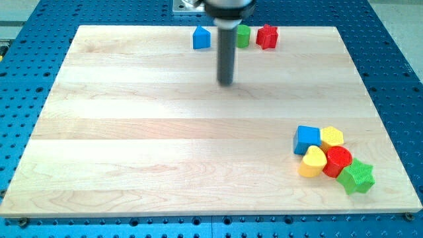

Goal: Push the green circlered star and the triangle in a diagonal row

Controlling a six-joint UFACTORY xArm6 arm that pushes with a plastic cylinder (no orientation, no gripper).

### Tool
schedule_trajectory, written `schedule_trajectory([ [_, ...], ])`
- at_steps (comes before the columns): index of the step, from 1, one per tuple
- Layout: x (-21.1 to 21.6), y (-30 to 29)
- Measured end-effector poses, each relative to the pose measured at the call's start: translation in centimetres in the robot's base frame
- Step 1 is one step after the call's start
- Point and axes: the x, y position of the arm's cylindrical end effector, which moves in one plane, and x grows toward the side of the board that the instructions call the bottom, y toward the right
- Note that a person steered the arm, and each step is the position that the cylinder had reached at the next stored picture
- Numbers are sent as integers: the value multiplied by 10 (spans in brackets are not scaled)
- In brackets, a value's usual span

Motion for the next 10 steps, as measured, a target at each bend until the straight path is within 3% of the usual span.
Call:
schedule_trajectory([
  [1,-58,96],
  [3,-125,131],
  [5,-47,10],
  [7,-81,-11],
  [9,-76,-133],
  [10,-74,-141],
])
